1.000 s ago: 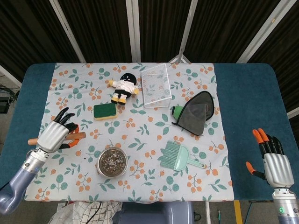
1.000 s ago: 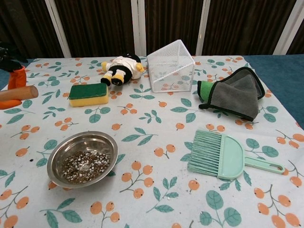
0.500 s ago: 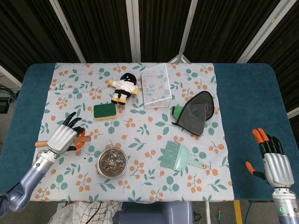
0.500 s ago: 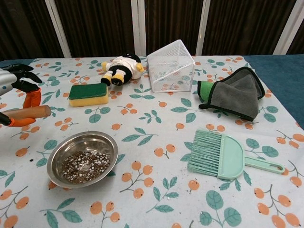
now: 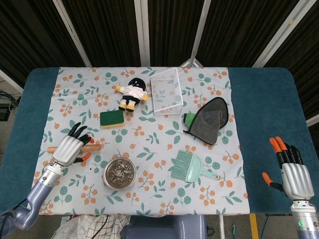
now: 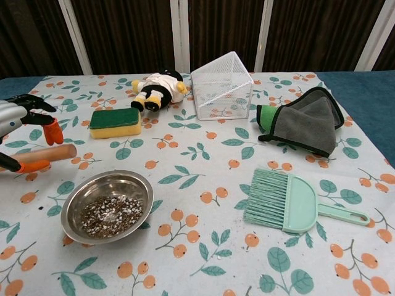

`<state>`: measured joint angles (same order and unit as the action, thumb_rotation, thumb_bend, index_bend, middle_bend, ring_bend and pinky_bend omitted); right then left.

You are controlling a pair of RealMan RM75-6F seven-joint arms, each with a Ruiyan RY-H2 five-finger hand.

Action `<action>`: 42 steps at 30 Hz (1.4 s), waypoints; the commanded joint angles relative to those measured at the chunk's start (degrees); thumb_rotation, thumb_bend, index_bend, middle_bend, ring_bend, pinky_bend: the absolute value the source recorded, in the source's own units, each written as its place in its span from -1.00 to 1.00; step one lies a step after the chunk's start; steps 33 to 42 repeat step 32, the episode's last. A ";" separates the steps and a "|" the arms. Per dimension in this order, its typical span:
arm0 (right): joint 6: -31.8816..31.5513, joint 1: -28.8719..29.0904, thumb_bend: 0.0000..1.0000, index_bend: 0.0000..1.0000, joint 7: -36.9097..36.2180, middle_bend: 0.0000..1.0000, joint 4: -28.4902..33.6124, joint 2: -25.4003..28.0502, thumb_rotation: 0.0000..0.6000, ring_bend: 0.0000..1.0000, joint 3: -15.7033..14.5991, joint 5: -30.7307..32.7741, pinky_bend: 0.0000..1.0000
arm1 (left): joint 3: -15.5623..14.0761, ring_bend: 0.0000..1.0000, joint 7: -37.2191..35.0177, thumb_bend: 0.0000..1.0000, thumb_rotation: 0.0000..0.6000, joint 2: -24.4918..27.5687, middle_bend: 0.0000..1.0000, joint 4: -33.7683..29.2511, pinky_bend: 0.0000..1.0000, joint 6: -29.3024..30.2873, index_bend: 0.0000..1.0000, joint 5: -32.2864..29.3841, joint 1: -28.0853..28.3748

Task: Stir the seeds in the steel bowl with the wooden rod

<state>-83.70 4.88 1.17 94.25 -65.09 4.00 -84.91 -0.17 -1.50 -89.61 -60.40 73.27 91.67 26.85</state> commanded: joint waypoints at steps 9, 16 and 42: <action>-0.05 -0.03 -0.37 -1.00 -0.12 -1.00 -0.23 0.04 1.00 -1.00 -0.02 -0.03 -1.00 | 1.18 -0.91 3.59 -0.33 1.00 3.82 -0.58 -10.66 -1.00 0.57 -0.47 -4.19 -2.97; -0.70 0.10 -0.37 -1.00 0.66 -1.00 -1.25 0.03 1.00 -1.00 -0.01 -1.08 -1.00 | -0.65 -0.99 16.24 -0.35 1.00 13.77 -0.78 -28.56 -1.00 9.70 -0.62 -5.98 -10.82; -3.36 0.17 -0.37 -1.00 0.80 -1.00 -3.37 -0.88 1.00 -1.00 -0.31 -4.72 -1.00 | -4.91 -1.00 9.66 -0.72 1.00 24.00 -1.00 -34.64 -1.00 23.82 -1.00 -3.18 -24.14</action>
